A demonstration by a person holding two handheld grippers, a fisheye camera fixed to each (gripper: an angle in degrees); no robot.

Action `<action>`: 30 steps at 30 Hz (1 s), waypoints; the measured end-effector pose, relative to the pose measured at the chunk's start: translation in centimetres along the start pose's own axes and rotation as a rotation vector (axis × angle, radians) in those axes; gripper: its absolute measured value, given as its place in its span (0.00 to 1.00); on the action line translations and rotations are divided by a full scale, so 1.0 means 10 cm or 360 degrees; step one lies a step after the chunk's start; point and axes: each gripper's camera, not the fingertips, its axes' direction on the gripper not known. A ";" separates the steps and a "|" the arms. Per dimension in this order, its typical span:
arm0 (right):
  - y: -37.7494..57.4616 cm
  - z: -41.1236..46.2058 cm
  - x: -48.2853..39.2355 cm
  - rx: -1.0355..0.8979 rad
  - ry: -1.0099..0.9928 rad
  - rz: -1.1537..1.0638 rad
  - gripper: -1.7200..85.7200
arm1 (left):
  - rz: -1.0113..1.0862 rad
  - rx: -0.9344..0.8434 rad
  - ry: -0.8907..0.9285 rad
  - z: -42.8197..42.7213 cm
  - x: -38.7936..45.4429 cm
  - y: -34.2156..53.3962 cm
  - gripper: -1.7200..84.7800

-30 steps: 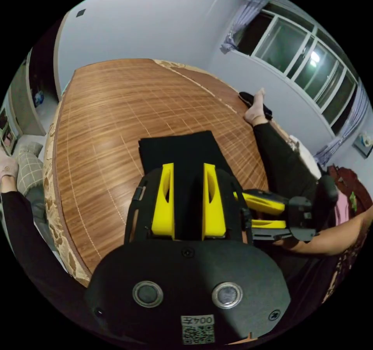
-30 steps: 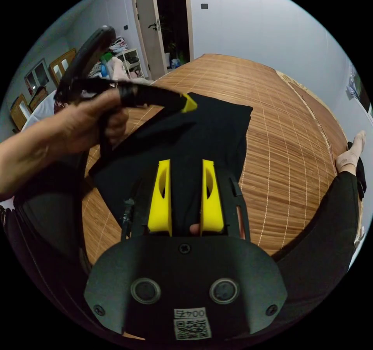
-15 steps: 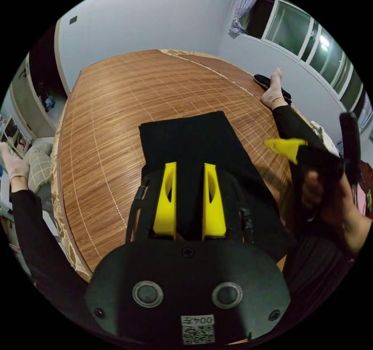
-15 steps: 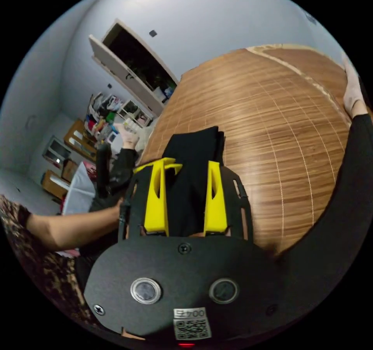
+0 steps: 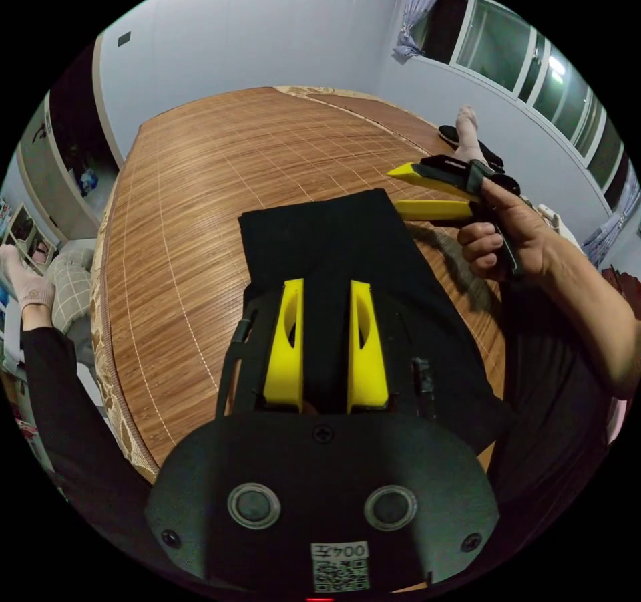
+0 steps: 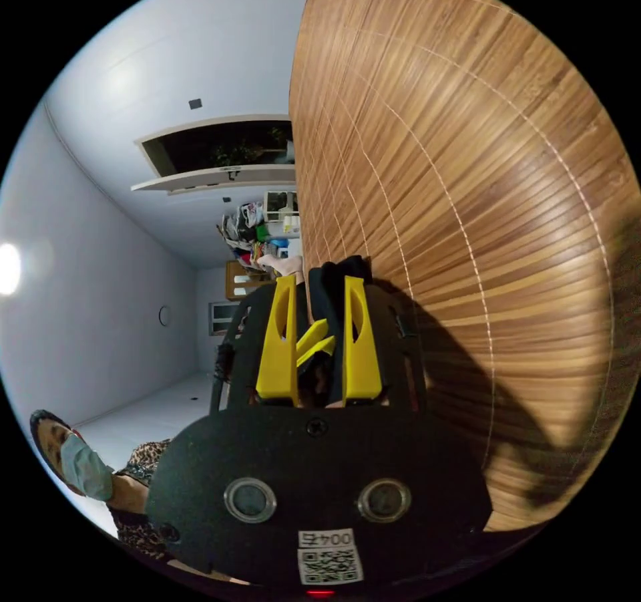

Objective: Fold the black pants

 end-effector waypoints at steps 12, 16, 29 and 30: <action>0.04 0.30 -0.38 0.0116 0.0749 -0.0316 0.03 | -0.0001 0.0000 -0.0015 0.02 0.05 0.02 0.13; 0.34 0.20 -0.65 0.0298 0.0874 -0.0566 0.09 | -0.0011 0.0002 0.0002 0.02 0.01 0.02 0.13; 1.88 1.34 -1.20 -0.0272 0.1264 -0.1445 0.24 | -0.0022 0.0010 0.0137 -0.03 -0.24 -0.04 0.14; 1.91 1.39 -1.19 -0.0290 0.1297 -0.1449 0.24 | -0.0022 0.0010 0.0137 -0.03 -0.25 -0.04 0.14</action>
